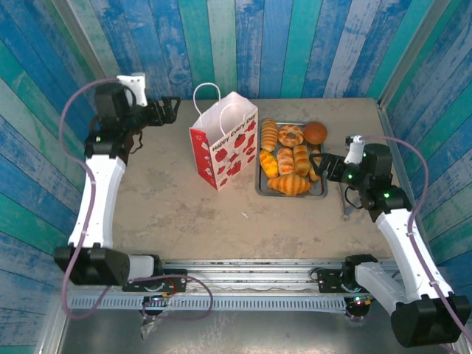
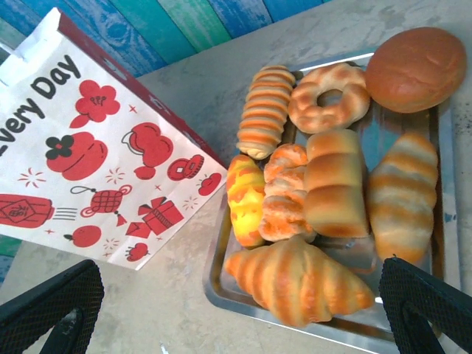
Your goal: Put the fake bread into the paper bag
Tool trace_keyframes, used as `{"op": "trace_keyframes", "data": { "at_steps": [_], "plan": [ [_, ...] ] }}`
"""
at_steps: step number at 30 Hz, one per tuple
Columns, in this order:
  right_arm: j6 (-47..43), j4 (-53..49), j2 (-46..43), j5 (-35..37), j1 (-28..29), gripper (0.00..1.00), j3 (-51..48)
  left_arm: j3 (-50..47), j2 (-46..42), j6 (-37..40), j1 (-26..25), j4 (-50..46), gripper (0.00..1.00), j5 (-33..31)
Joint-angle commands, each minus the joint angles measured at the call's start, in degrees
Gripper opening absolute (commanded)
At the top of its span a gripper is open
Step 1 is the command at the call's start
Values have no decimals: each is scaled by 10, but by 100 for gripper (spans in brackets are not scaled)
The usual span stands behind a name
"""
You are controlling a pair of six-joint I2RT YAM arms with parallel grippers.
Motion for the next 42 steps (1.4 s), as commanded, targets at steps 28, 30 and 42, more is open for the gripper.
{"op": "trace_keyframes", "data": {
  "at_steps": [28,30,42],
  "plan": [
    [11,-25,-32,47,4,100,-6,207,269,91,-92,-197,64,5],
    [11,-24,-33,48,4,100,-9,207,273,86,-92,-192,54,2],
    [18,-27,-44,69,5,100,-9,83,139,-5,-95,-102,0,-50]
  ]
}}
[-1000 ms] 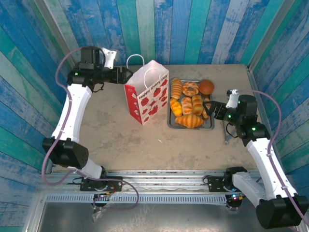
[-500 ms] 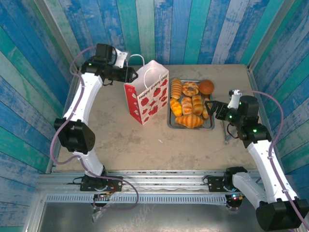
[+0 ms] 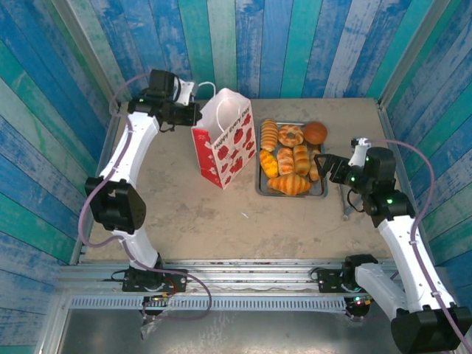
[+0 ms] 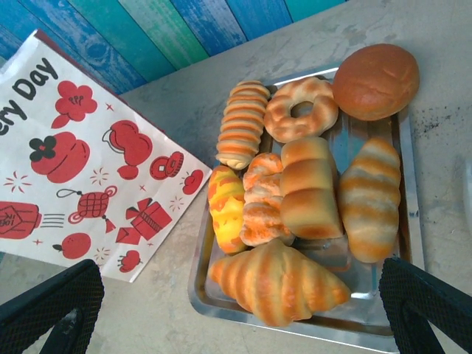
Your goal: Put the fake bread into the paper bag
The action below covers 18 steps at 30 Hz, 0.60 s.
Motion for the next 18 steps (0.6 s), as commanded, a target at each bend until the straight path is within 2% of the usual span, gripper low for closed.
{"op": "trace_keyframes", "data": {
  "at_steps": [1,5,8,14,18],
  "plan": [
    [8,-12,-12,21,4,100,-3,-83,-120,-71,-2,64,0,-39],
    [18,-16,-17,50,4,100,2,-194,-246,-163,-2,142,0,-71],
    [25,-33,-13,81,4,100,10,-226,-305,-224,-2,134,0,-100],
    [31,-102,11,166,4,100,40,-237,-344,-288,-3,59,0,-127],
    [31,-139,26,218,4,100,50,-268,-371,-322,-2,47,0,-127]
  ]
}}
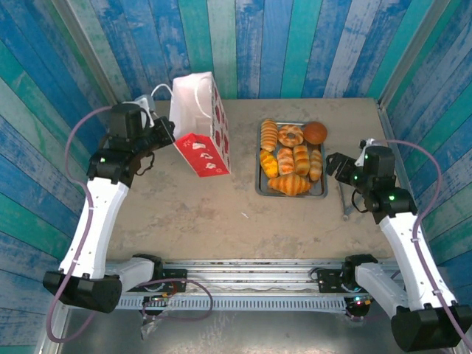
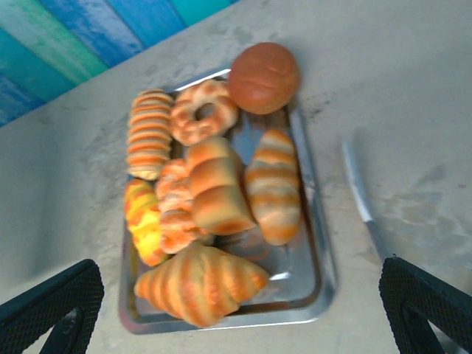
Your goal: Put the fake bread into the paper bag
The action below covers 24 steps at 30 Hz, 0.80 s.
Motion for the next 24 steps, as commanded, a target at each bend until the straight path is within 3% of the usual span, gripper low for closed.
{"op": "trace_keyframes", "data": {
  "at_steps": [1,21,24],
  "plan": [
    [-1,-48,8,66,3,100,12,-33,-20,-52,-2,-29,0,-13],
    [-91,-91,78,103,-8,100,15,-80,12,-70,-7,44,0,-3],
    [-88,-103,86,110,-10,100,15,-95,17,-66,-7,66,19,19]
  ]
}}
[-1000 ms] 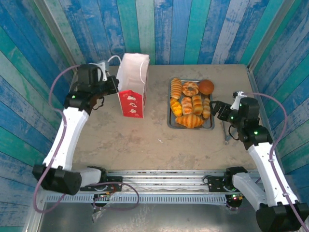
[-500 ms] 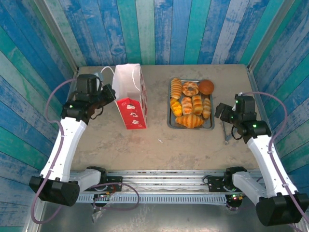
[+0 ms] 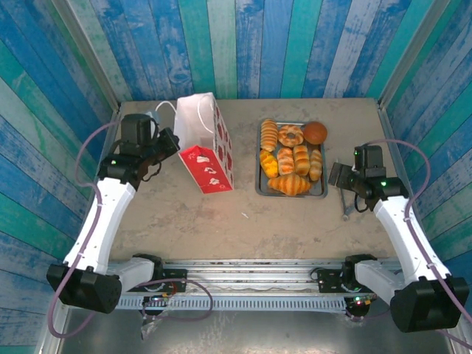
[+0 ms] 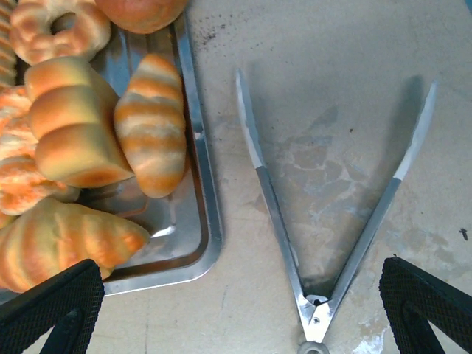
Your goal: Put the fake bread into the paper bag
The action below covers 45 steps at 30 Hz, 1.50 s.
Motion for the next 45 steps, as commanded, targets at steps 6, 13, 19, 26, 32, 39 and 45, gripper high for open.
{"op": "trace_keyframes", "data": {
  "at_steps": [6,13,19,26,32,39,45],
  "plan": [
    [-7,-40,14,-1,-10,100,10,19,-3,50,-3,20,67,17],
    [-3,-79,16,-16,-44,100,21,25,-108,123,-3,32,98,-51],
    [-2,-114,27,-19,-82,100,17,-74,-207,161,-3,145,94,-42],
    [11,-121,64,-31,-109,100,-10,-181,-256,160,-3,224,94,-47],
    [1,-109,147,-40,-109,100,-16,-203,-268,181,-3,227,94,-60],
    [18,-45,189,-49,-109,100,-37,-217,-263,176,-3,241,94,-48],
    [16,-7,242,-47,-109,100,-25,-218,-256,178,-3,241,94,-50]
  ]
}}
